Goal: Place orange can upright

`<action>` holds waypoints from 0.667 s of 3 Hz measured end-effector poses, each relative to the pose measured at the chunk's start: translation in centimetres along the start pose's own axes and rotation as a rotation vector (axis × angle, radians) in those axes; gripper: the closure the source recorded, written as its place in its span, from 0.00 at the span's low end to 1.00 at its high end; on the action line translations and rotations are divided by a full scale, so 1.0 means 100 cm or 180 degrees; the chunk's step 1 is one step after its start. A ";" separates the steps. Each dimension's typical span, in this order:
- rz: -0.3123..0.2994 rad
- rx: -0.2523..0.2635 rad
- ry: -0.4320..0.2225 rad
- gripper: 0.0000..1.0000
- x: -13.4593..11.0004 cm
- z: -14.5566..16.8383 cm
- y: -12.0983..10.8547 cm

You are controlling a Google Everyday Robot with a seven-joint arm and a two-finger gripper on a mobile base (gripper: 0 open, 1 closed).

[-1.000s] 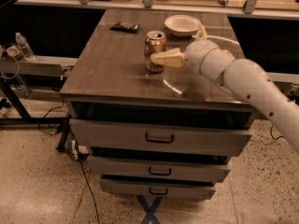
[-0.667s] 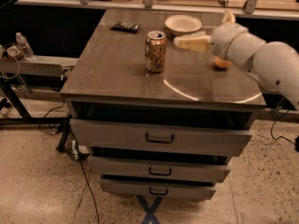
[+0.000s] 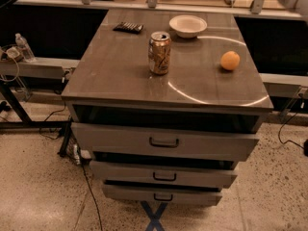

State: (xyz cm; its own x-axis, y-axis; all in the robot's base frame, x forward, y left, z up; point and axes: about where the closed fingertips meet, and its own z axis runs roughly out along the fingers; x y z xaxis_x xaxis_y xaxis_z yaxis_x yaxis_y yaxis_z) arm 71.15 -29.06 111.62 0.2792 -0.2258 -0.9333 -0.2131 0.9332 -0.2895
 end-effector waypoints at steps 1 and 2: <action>-0.0122 0.0373 -0.0337 0.00 -0.070 -0.016 -0.042; -0.0122 0.0373 -0.0337 0.00 -0.070 -0.016 -0.042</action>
Offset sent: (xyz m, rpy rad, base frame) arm -0.0228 -0.0333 0.0618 0.0085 -0.1114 -0.0900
